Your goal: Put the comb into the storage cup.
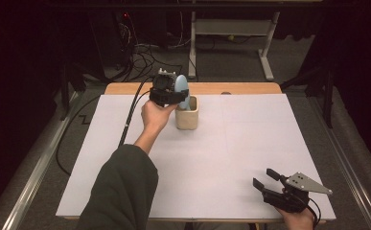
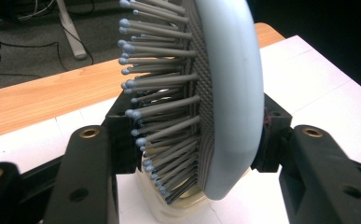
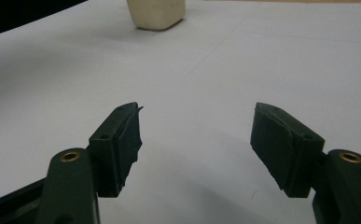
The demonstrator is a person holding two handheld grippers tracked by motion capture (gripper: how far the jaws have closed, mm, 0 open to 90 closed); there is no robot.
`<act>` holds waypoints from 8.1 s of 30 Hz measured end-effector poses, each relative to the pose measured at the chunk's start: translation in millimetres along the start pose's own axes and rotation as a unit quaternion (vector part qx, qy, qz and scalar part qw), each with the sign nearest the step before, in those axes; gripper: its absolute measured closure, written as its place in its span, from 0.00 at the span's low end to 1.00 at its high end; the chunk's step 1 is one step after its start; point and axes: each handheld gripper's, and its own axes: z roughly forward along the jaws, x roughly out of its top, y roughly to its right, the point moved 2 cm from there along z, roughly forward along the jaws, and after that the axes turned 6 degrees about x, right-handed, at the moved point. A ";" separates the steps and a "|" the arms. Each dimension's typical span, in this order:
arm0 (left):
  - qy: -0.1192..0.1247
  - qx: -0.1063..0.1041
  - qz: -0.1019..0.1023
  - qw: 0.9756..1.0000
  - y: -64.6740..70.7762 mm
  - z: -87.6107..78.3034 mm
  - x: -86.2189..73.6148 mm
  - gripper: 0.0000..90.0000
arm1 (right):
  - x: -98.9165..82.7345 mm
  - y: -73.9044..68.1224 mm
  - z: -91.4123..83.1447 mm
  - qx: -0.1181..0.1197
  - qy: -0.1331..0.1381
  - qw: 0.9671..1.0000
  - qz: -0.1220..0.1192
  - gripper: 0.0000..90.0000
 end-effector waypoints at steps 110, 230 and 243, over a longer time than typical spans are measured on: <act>0.004 0.017 0.030 0.999 -33.3 -66.8 -30.9 0.23 | 0.6 -1.6 0.4 -0.003 0.000 1.000 -0.008 0.37; 0.039 -0.021 0.022 0.999 -54.2 -152.6 -113.6 0.28 | 1.2 -0.7 -0.6 -0.006 0.005 1.000 -0.006 0.37; 0.042 -0.016 0.019 0.999 -57.8 -161.4 -123.9 0.28 | 1.2 -0.7 -0.5 -0.006 0.005 1.000 -0.007 0.37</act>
